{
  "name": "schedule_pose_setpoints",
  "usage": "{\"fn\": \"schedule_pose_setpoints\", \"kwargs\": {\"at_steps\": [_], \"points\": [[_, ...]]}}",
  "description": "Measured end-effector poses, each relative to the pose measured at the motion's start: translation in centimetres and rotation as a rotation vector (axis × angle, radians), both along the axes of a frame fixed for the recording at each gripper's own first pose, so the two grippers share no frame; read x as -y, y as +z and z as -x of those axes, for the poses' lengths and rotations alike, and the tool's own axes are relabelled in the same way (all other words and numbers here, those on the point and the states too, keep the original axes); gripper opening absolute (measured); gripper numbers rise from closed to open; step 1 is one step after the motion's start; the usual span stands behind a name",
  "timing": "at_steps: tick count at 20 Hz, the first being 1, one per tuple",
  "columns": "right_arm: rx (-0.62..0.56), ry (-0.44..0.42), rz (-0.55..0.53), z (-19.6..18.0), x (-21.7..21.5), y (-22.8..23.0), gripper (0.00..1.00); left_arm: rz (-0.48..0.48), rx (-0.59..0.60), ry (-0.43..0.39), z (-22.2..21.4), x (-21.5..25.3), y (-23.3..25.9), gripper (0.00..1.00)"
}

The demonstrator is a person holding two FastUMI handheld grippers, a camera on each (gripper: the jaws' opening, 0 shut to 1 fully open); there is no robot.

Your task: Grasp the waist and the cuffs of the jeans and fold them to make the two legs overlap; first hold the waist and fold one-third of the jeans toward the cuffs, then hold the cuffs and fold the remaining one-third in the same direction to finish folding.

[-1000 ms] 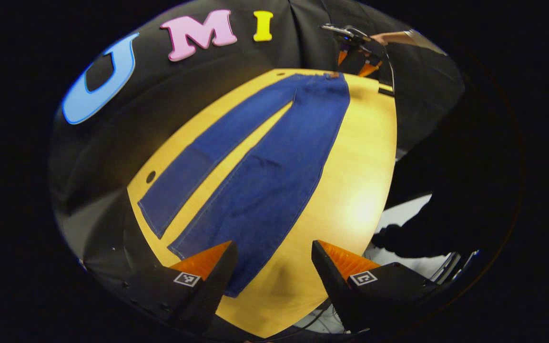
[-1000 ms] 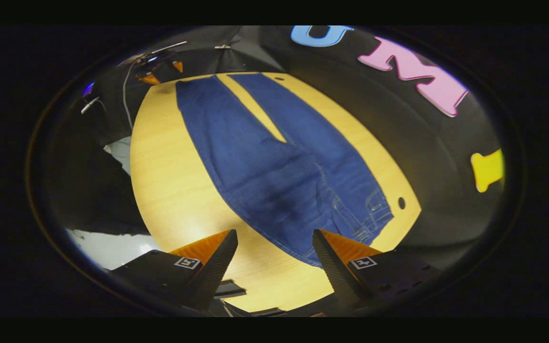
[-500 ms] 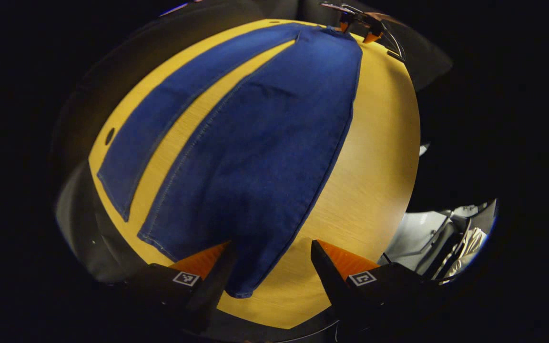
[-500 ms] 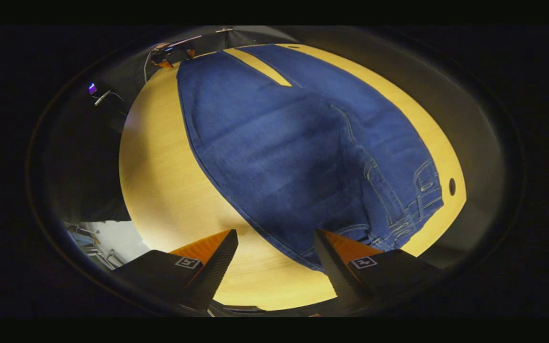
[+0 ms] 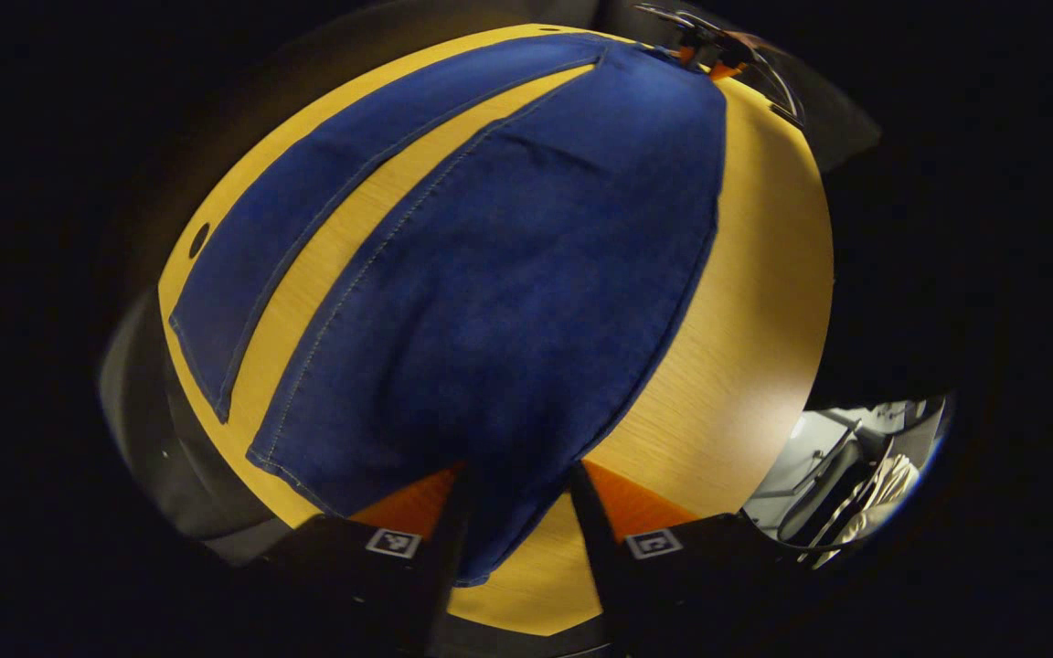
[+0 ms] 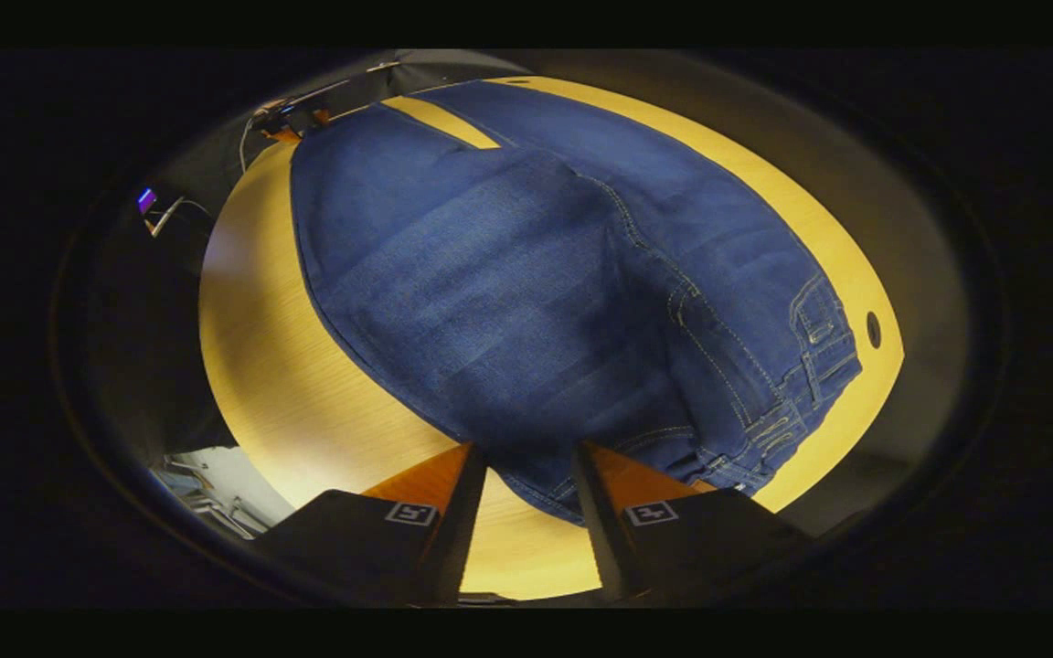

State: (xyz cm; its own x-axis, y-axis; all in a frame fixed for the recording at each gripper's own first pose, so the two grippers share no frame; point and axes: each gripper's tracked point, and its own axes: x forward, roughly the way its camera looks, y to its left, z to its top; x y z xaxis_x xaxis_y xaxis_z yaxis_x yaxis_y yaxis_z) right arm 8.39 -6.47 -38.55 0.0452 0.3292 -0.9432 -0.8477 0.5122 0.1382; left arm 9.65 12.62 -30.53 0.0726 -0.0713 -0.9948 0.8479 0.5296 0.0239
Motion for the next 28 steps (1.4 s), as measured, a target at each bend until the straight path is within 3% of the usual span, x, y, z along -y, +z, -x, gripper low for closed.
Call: {"fn": "schedule_pose_setpoints", "kwargs": {"at_steps": [1, 4, 5, 6, 7, 8, 10, 11, 14, 15, 17, 18, 19, 21, 22, 25, 26, 28], "points": [[0.005, -0.012, 0.0, -0.3, 0.0, -0.1, 0.57, 0.005, 0.038, 0.007, -0.5, 0.3, 0.3, 0.51], [0.029, -0.1, -0.022, -1.2, 0.1, -0.1, 0.07, -0.027, 0.177, 0.036, -2.5, 0.6, -0.4, 0.06], [0.03, -0.129, -0.033, -1.3, 0.0, 0.0, 0.07, -0.044, 0.211, 0.063, -3.1, 0.5, -0.4, 0.06], [0.045, -0.158, -0.045, -1.7, -0.1, 0.3, 0.18, -0.066, 0.234, 0.102, -3.6, 0.1, -0.4, 0.06], [0.05, -0.186, -0.05, -1.7, -0.5, 0.1, 0.12, -0.088, 0.26, 0.133, -4.0, 0.0, -0.5, 0.06], [0.06, -0.204, -0.049, -1.6, -0.2, 0.3, 0.0, -0.104, 0.275, 0.144, -4.3, -0.1, -0.4, 0.06], [0.076, -0.234, -0.031, -1.4, -0.2, 0.2, 0.05, -0.109, 0.275, 0.161, -4.2, 0.0, 0.1, 0.06], [0.09, -0.258, -0.023, -1.4, -0.1, 0.5, 0.0, -0.093, 0.258, 0.181, -4.0, 0.1, 0.3, 0.06], [0.149, -0.313, -0.025, -1.7, -0.1, 2.3, 0.1, 0.025, 0.231, 0.275, -5.1, 0.9, 2.6, 0.06], [0.175, -0.339, -0.04, -2.0, -0.2, 3.6, 0.05, 0.063, 0.228, 0.306, -5.7, 0.8, 3.5, 0.06], [0.222, -0.401, -0.086, -3.0, -0.1, 6.1, 0.08, 0.103, 0.244, 0.342, -6.9, 0.0, 4.9, 0.06], [0.25, -0.431, -0.106, -4.0, 0.2, 7.3, 0.1, 0.115, 0.254, 0.343, -7.4, 0.1, 5.6, 0.06], [0.273, -0.468, -0.128, -4.8, 0.5, 8.6, 0.0, 0.132, 0.265, 0.352, -7.5, 0.4, 6.6, 0.06], [0.331, -0.529, -0.169, -6.8, 0.8, 11.4, 0.0, 0.178, 0.287, 0.391, -9.1, 0.7, 8.6, 0.06], [0.362, -0.551, -0.18, -8.3, 1.3, 12.5, 0.05, 0.219, 0.306, 0.431, -10.5, 1.0, 9.6, 0.06], [0.431, -0.614, -0.208, -13.2, 2.5, 14.2, 0.0, 0.345, 0.371, 0.587, -16.7, 2.5, 12.5, 0.06], [0.439, -0.635, -0.218, -14.8, 2.6, 14.3, 0.05, 0.348, 0.385, 0.624, -18.4, 1.6, 12.5, 0.05], [0.464, -0.668, -0.221, -18.2, 2.7, 14.0, 0.0, 0.344, 0.391, 0.703, -21.4, 1.5, 11.9, 0.06]]}}
